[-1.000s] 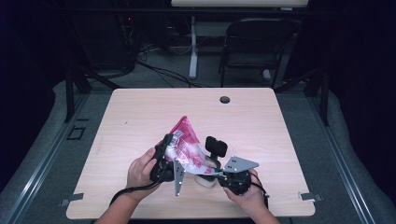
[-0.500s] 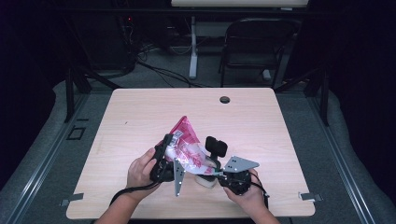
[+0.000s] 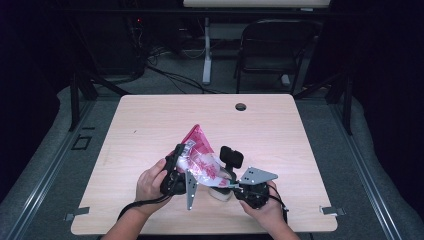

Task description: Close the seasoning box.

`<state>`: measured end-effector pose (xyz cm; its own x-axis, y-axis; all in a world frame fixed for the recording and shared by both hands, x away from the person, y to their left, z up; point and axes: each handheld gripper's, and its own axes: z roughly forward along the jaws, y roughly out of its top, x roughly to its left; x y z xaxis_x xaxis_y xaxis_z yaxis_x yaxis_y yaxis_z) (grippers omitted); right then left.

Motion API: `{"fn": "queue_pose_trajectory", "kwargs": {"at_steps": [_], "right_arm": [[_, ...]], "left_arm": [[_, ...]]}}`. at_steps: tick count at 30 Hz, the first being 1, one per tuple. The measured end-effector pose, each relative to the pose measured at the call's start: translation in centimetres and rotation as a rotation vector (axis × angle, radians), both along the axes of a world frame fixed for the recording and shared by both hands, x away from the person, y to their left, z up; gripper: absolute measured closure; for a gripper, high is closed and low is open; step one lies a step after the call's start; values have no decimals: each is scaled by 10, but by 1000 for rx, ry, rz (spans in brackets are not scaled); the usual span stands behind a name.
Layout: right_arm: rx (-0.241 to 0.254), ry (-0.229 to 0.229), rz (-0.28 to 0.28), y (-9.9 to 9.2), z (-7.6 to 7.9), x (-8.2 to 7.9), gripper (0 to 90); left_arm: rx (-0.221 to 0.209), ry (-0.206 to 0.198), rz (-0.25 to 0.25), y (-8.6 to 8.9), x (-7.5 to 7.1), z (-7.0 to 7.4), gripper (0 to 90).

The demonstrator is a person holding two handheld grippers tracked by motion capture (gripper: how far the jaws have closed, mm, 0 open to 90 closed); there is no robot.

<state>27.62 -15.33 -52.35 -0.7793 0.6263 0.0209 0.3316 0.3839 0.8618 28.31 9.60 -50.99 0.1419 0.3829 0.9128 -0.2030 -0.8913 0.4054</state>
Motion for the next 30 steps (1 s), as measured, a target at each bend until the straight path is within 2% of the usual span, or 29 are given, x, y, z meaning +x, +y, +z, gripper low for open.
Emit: {"fn": "queue_pose_trajectory", "kwargs": {"at_steps": [30], "right_arm": [[17, -37, -7, -2, 7, -2, 878]], "left_arm": [[-44, 79, 18, 9, 3, -4, 682]]}}
